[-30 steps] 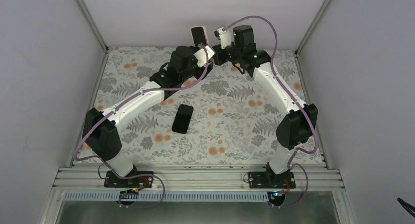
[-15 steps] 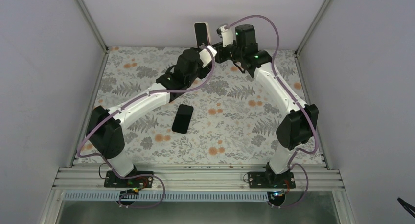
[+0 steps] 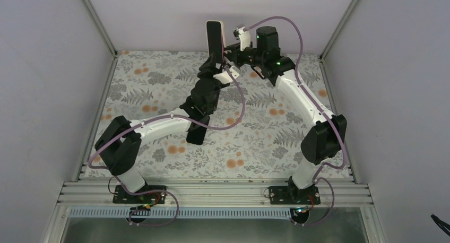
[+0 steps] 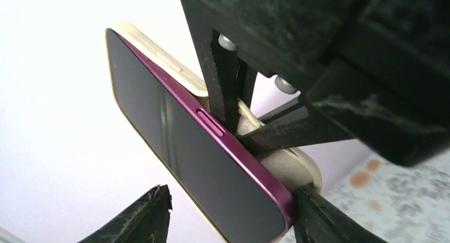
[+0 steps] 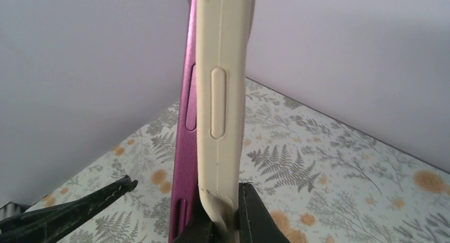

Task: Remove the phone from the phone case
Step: Remove the phone case from the phone.

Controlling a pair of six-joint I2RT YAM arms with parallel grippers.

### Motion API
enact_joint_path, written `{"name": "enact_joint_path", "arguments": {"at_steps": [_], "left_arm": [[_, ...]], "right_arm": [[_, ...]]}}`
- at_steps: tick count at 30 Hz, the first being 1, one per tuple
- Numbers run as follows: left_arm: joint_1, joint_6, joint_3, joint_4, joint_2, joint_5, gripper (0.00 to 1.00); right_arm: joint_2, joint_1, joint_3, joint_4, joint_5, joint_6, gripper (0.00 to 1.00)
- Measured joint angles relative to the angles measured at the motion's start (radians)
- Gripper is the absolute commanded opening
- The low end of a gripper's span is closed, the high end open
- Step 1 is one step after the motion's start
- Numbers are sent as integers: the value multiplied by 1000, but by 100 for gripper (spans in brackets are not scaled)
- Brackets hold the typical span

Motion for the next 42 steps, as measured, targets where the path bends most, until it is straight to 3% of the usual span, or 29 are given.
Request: {"name": "enact_joint_path", "arguments": {"at_steps": [8,14,22,32,34,38,42], "left_arm": [[-7,375,-92,518,85,-6,51],[-17,586,-94,777,179,6,46],[-18,666,-94,837,193,7,31],[-17,668,-94,845,194,4,29],[-17,664,-94,846,194,2,24],[-12,639,-94,861,194,-14,4],[-11,603,-94,890,191,-14,2]], "right_arm": [[-6,0,0,45,-131,-26,3],[-6,-13,-3,53,-199,-71,3],[-6,-14,-13,83,-255,-99,3],[-5,-14,-11,89,-274,-113,3],[-5,-14,-11,89,-275,-114,3],[-5,-14,-11,84,-283,-110,3],[-5,-18,-8,73,-300,-79,3]]}}
